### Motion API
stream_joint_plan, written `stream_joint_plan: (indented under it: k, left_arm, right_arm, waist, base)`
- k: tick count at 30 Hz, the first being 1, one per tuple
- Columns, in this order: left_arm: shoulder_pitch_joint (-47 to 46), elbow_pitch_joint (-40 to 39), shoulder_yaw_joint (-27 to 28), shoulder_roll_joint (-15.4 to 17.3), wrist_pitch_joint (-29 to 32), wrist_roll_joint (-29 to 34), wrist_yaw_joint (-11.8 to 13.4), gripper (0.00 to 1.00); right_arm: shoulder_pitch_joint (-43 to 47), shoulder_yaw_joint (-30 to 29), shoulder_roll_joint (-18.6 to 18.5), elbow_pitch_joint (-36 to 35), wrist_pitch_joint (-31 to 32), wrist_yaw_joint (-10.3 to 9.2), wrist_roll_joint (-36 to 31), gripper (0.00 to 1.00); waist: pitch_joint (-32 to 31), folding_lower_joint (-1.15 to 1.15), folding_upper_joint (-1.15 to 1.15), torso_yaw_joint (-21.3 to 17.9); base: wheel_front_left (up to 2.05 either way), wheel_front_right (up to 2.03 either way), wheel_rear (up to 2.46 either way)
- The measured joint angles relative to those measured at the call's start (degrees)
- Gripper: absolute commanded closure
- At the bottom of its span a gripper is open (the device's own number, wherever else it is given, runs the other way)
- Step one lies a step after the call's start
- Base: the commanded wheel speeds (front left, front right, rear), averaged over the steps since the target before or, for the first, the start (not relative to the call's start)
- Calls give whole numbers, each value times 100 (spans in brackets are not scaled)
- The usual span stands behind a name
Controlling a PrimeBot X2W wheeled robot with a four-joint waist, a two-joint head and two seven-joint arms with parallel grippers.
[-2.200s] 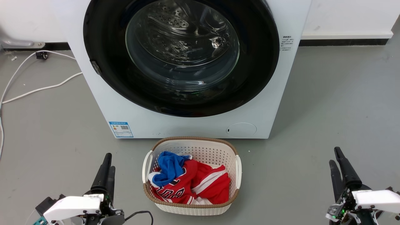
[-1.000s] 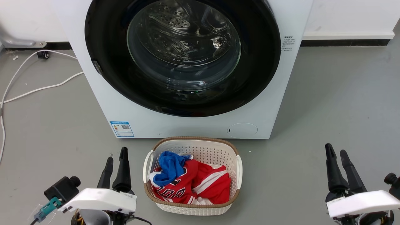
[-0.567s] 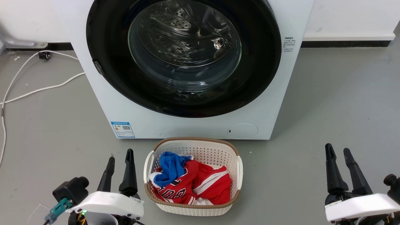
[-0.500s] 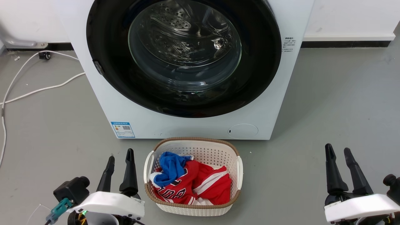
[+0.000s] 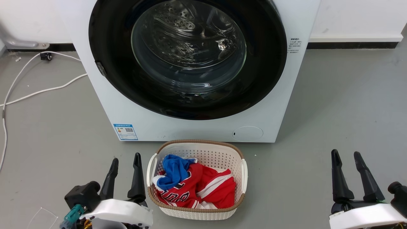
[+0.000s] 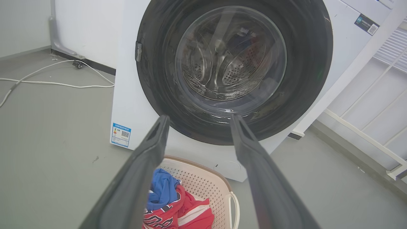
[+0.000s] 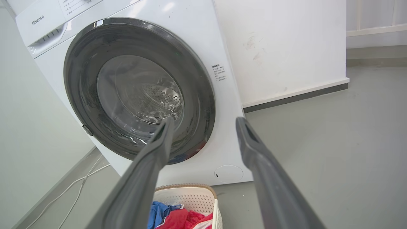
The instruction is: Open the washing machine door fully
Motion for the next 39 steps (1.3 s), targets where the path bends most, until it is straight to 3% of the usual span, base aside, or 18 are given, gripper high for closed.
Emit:
stream_joint_plan:
  k: [17, 39]
  left_arm:
    - [83, -36, -96, -24, -256, 998, 7, 0]
    - [167, -19, -75, -54, -505, 1800, -3, 0]
  right_arm:
    - [147, -110, 12, -238, -243, 1, -586, 0]
    - [297, -171, 22, -302, -486, 1, -1162, 0]
  waist:
    - [1, 0, 0, 14]
    - [11, 0, 0, 28]
  base:
    - [0, 0, 0]
    - [0, 0, 0]
